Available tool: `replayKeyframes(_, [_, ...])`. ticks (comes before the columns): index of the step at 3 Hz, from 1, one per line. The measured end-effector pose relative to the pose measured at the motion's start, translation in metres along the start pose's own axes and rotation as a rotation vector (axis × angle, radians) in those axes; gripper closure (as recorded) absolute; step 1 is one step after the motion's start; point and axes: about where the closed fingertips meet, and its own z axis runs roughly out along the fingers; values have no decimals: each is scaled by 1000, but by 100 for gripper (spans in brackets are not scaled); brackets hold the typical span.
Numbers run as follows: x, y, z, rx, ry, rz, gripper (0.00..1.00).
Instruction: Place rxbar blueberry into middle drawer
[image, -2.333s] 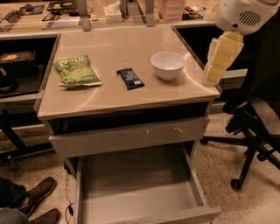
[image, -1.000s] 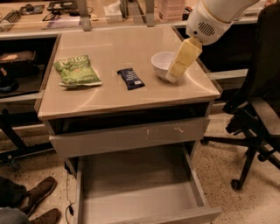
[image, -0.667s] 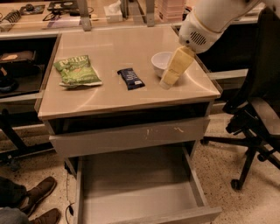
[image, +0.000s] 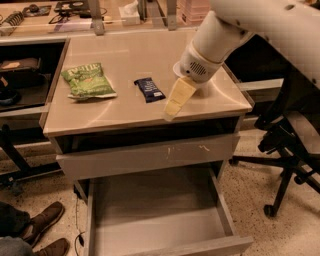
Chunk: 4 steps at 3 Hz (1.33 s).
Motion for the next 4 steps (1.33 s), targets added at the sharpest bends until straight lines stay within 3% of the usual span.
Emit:
replayKeyframes(1, [0, 0, 1, -2, 1, 0, 0])
replayKeyframes(2, [-16, -3, 13, -39, -43, -12, 0])
replayKeyframes(4, [-62, -36, 45, -113, -40, -29, 0])
